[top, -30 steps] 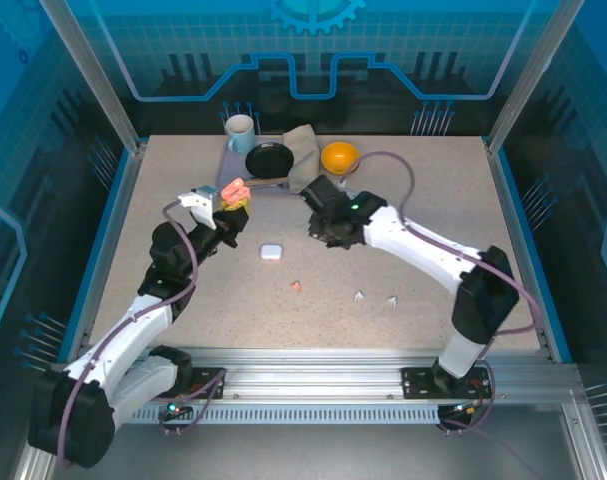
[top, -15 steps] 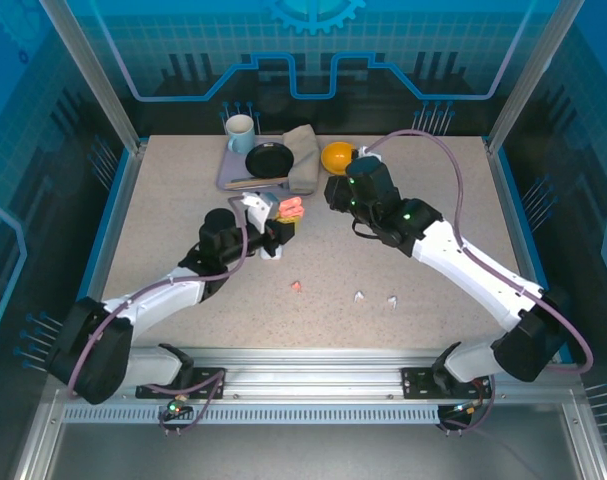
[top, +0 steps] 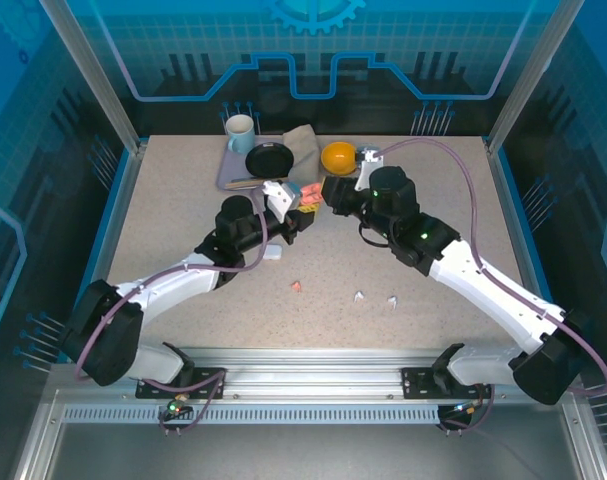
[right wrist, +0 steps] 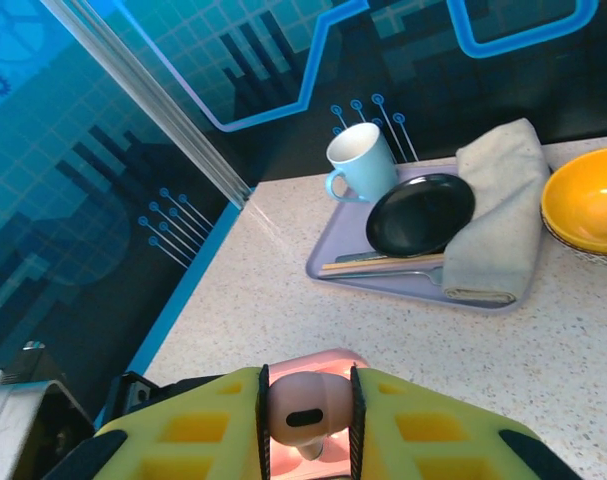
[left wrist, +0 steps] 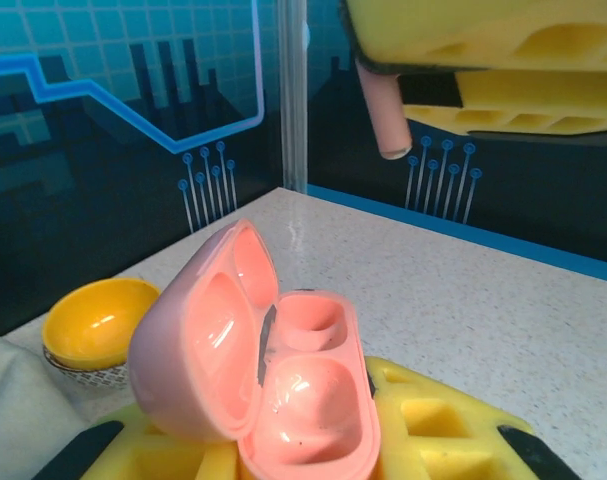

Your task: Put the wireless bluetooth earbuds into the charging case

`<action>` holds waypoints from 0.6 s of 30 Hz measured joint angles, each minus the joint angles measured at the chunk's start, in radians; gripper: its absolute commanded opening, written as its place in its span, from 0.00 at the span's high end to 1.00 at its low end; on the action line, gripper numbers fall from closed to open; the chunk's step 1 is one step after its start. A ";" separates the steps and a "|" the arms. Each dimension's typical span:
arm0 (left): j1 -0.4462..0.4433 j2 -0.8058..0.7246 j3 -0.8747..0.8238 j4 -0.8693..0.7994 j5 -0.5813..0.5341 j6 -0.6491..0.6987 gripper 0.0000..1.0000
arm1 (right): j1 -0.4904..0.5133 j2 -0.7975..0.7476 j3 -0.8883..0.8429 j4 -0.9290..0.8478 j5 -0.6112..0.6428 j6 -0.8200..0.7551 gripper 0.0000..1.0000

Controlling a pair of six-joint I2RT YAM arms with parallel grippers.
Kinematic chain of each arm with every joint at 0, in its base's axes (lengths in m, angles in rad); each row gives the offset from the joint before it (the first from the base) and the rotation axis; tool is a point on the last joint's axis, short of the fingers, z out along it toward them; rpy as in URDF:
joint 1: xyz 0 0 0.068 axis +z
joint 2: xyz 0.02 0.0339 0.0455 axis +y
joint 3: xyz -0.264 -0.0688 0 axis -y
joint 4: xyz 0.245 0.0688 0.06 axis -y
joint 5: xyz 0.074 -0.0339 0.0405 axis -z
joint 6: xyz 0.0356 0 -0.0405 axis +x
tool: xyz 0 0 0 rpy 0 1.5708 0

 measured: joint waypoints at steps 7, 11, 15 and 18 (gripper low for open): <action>-0.074 0.045 0.020 0.069 -0.184 0.060 1.00 | 0.012 -0.018 -0.021 0.043 -0.006 0.007 0.75; -0.096 0.070 0.030 0.109 -0.268 0.059 1.00 | 0.026 -0.019 -0.028 0.067 -0.004 0.016 0.75; -0.098 0.082 0.041 0.153 -0.319 0.045 1.00 | 0.044 -0.019 -0.042 0.089 0.010 0.030 0.75; -0.098 0.086 0.052 0.172 -0.337 0.023 1.00 | 0.051 -0.019 -0.057 0.105 0.024 0.043 0.75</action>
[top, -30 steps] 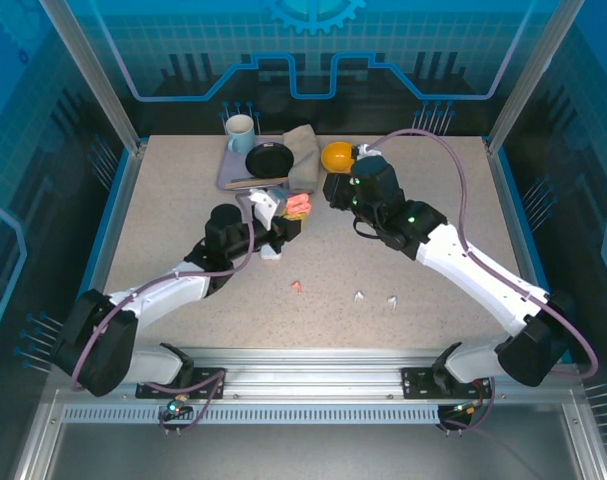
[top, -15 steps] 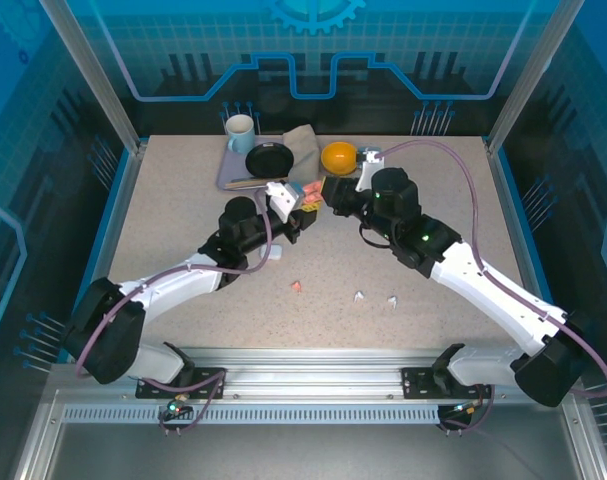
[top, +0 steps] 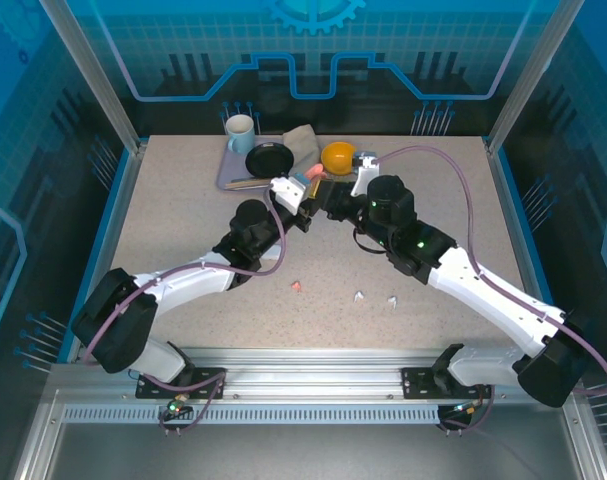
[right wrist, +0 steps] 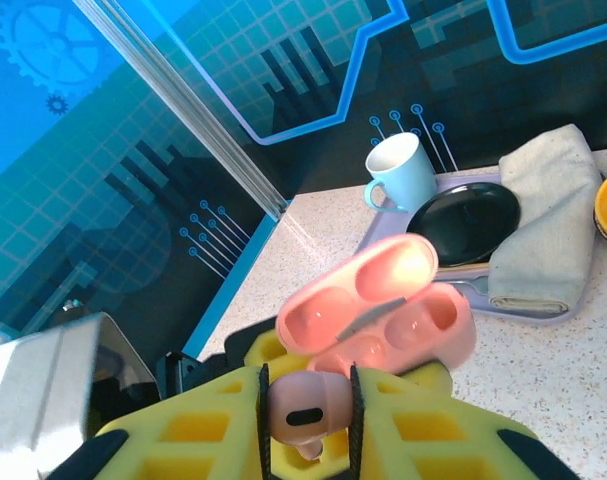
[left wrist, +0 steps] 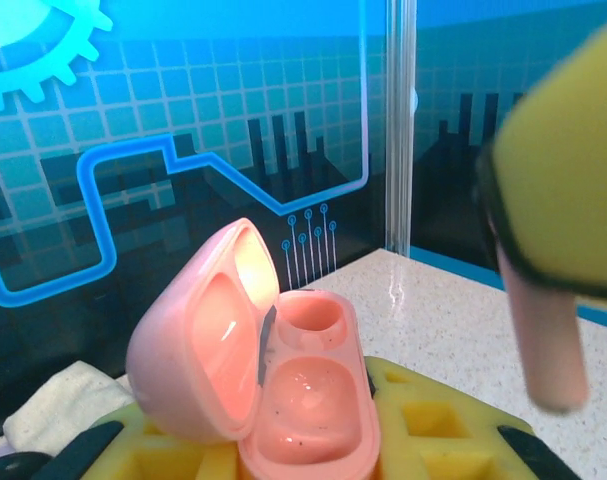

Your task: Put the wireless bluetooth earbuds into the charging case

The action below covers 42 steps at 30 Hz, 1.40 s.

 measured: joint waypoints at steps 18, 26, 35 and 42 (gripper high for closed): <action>-0.001 0.002 0.005 0.024 0.002 -0.065 1.00 | 0.000 0.002 -0.029 0.086 0.068 0.068 0.76; -0.001 0.002 0.005 0.017 0.006 -0.073 1.00 | 0.000 0.043 -0.027 0.099 0.048 0.081 0.76; -0.008 0.003 0.005 0.016 0.018 -0.076 1.00 | 0.000 0.062 -0.013 0.108 0.032 0.090 0.76; -0.010 0.006 0.012 0.012 0.021 -0.077 1.00 | -0.002 0.067 -0.007 0.109 0.023 0.090 0.76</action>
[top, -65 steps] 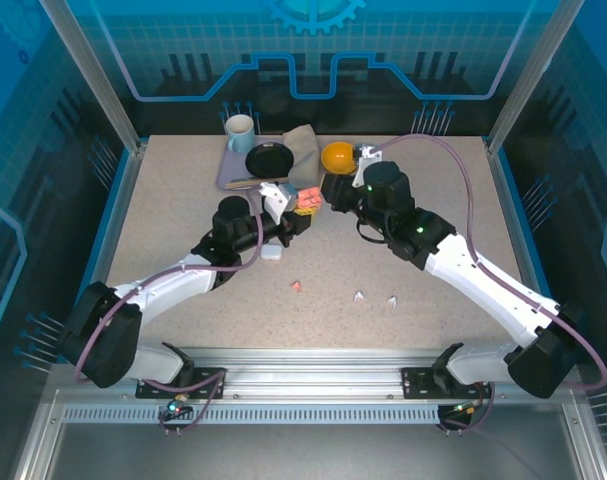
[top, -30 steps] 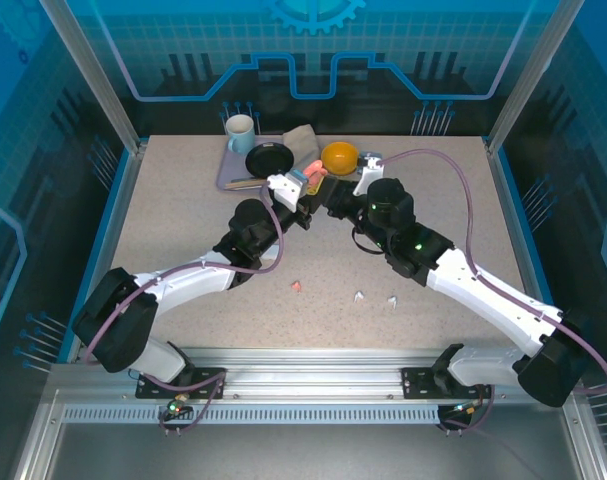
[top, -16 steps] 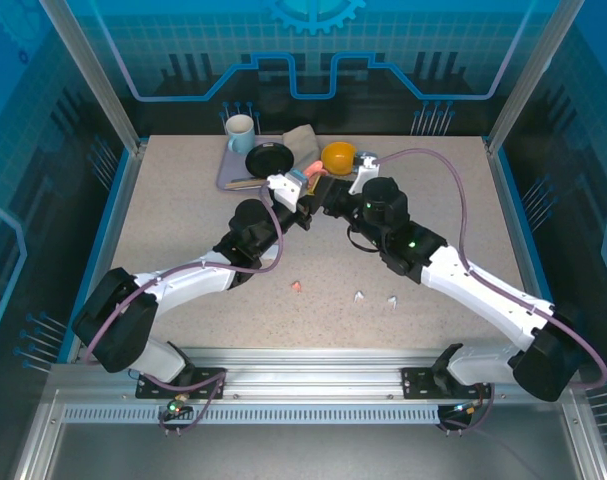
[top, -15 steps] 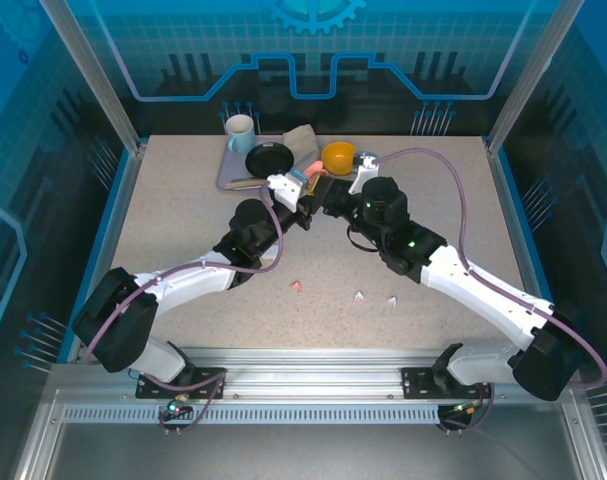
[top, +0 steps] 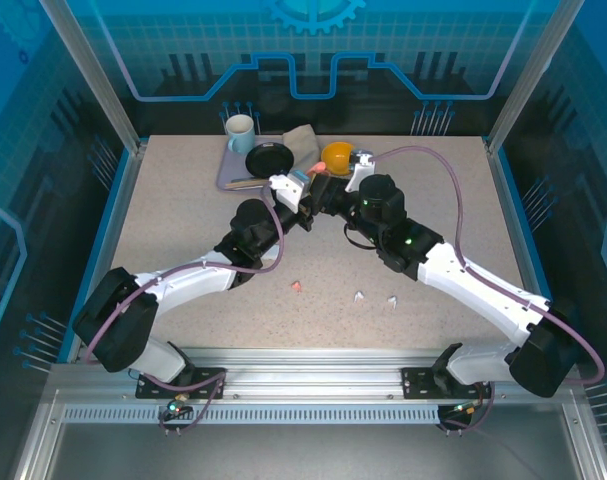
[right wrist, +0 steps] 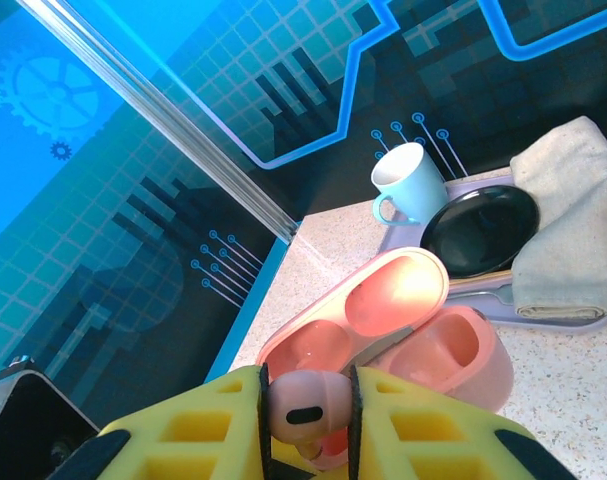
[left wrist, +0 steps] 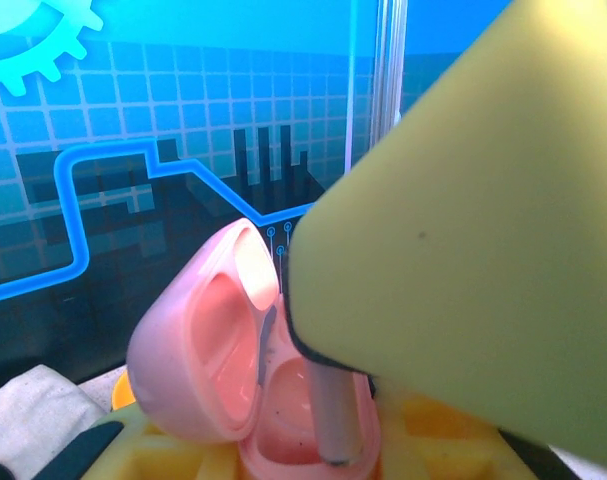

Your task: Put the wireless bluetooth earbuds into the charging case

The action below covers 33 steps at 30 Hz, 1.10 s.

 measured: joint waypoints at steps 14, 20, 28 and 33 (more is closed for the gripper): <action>-0.001 0.002 0.002 -0.032 -0.001 0.000 1.00 | -0.016 0.026 0.000 0.003 -0.001 0.020 0.78; -0.002 0.002 0.002 -0.042 -0.004 0.000 1.00 | -0.024 0.039 0.000 0.015 -0.006 0.040 0.78; -0.002 0.002 0.002 -0.045 -0.006 0.001 1.00 | -0.032 0.039 0.000 0.013 -0.049 -0.021 0.78; -0.003 0.002 0.002 -0.048 -0.008 0.002 1.00 | -0.035 0.038 0.000 0.007 -0.074 -0.075 0.78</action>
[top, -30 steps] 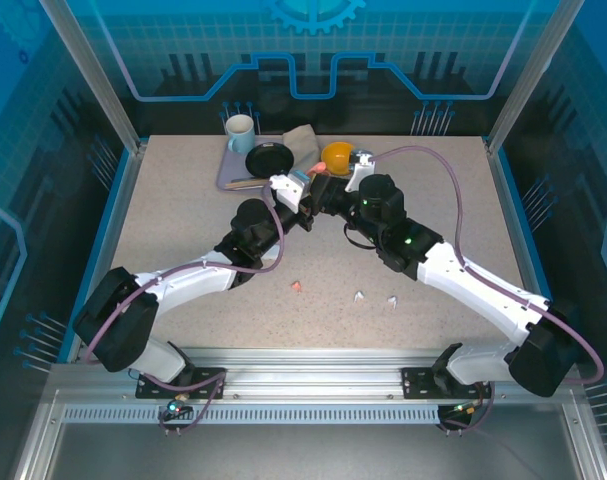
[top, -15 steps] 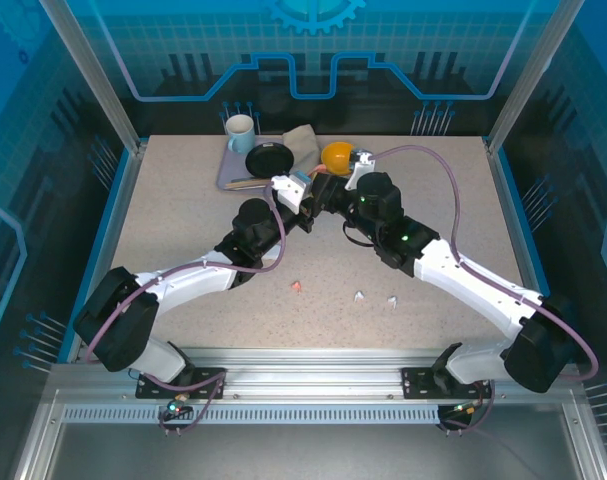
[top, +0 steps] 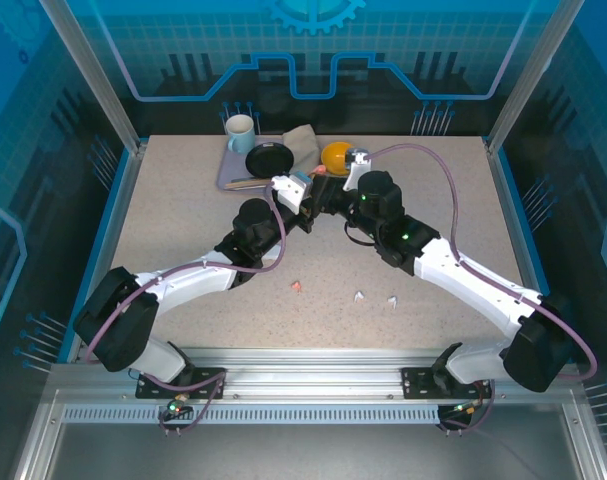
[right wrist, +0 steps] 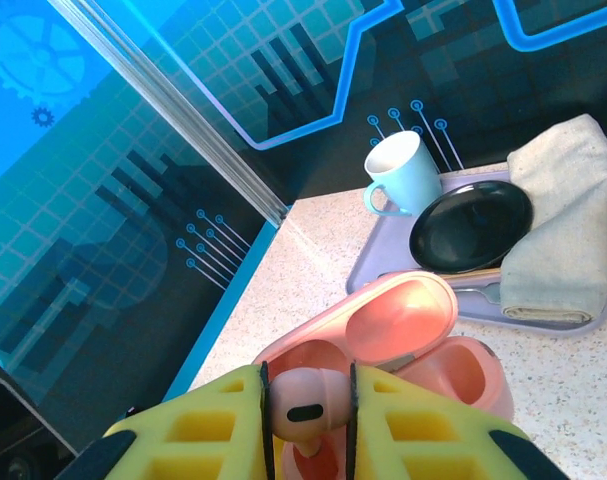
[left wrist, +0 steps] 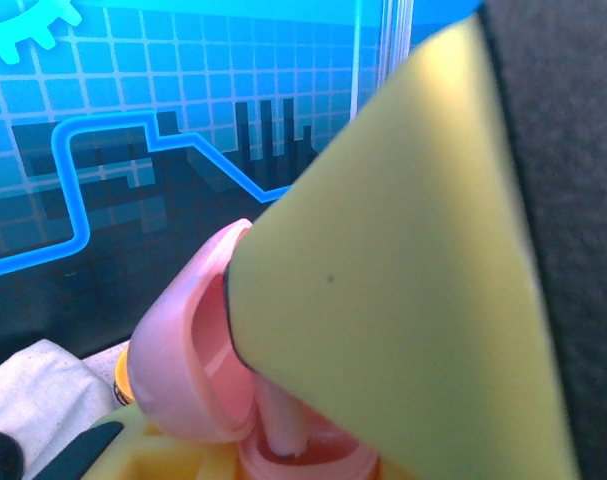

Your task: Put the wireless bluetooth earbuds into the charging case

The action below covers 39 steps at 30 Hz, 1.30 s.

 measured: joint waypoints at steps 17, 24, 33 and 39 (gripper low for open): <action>-0.007 0.000 0.017 -0.031 0.009 0.003 1.00 | -0.002 -0.019 0.000 -0.035 -0.017 -0.071 0.67; -0.009 0.002 0.017 -0.045 0.016 0.003 1.00 | -0.009 -0.021 0.000 -0.050 -0.028 -0.048 0.61; -0.011 0.009 0.017 -0.046 0.016 -0.001 1.00 | -0.035 -0.021 0.000 -0.065 -0.038 0.017 0.59; -0.011 0.009 0.017 -0.046 0.016 -0.001 1.00 | -0.048 -0.021 0.000 -0.066 -0.042 0.053 0.56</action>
